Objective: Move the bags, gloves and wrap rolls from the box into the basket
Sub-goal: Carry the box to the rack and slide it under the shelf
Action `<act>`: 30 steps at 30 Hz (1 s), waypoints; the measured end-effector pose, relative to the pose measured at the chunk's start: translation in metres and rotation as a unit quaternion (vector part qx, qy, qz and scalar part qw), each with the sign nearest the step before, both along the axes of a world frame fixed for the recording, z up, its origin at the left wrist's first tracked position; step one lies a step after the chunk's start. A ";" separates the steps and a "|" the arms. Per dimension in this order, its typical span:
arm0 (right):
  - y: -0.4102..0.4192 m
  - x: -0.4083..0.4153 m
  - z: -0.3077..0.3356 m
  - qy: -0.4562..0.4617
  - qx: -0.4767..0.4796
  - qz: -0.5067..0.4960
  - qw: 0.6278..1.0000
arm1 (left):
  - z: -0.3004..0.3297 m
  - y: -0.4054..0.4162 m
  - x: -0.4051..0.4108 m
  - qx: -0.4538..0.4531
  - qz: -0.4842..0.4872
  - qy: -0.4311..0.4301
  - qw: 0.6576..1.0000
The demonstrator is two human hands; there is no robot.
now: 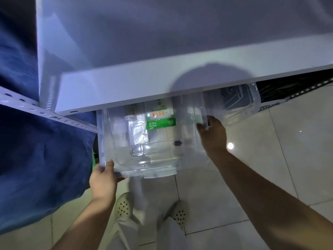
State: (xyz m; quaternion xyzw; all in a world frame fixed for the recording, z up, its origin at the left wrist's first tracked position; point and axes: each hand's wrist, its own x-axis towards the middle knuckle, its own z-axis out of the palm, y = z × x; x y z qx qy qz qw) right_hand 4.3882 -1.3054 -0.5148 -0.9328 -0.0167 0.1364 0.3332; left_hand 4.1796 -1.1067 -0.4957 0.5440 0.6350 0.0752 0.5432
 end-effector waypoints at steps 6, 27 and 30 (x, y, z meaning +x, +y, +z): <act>0.007 0.016 0.016 -0.021 0.021 -0.009 1.000 | 0.002 0.005 0.029 -0.014 0.045 -0.023 0.999; -0.008 -0.017 0.026 -0.248 0.022 0.010 0.968 | 0.004 -0.013 0.029 -0.013 0.073 -0.120 0.990; 0.006 -0.038 0.023 -0.276 0.007 0.015 0.961 | 0.000 -0.008 0.024 -0.015 0.063 -0.119 0.991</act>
